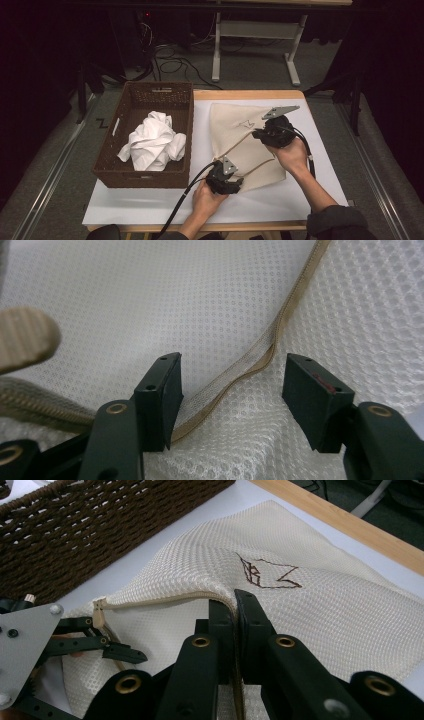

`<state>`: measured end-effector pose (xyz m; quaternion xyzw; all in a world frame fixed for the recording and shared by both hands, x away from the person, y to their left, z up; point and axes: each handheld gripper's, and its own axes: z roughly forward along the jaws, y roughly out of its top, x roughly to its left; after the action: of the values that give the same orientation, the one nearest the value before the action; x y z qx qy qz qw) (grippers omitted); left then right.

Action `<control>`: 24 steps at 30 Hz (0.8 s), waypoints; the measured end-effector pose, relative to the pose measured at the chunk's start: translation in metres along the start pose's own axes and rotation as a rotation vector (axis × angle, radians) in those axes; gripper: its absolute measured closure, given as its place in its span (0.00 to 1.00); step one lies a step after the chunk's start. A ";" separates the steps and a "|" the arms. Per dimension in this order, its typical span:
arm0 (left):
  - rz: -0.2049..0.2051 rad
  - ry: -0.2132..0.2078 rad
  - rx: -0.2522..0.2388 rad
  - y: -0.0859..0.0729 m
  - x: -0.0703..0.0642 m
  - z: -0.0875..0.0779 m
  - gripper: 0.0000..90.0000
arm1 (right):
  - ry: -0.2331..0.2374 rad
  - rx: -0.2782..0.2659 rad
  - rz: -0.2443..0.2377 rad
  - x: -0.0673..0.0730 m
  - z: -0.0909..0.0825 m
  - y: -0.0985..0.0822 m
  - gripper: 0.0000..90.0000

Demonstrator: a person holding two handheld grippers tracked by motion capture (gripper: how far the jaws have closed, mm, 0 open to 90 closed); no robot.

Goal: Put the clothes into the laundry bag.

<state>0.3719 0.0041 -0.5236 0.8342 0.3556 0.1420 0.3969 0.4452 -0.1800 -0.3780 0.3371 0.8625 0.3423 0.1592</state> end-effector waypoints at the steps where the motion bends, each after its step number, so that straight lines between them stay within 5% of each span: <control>1: -0.006 0.002 0.001 0.000 0.000 0.000 0.45 | 0.003 0.001 0.004 0.000 0.002 -0.002 0.97; 12: -0.017 -0.006 0.056 0.008 -0.001 -0.003 0.43 | 0.014 0.005 0.000 -0.002 0.006 -0.006 0.97; 24: -0.011 -0.067 0.086 0.020 -0.004 -0.023 0.39 | 0.019 0.001 0.002 0.001 0.013 -0.006 0.97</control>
<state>0.3670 0.0058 -0.4935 0.8528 0.3525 0.0962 0.3732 0.4484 -0.1765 -0.3915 0.3348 0.8637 0.3452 0.1507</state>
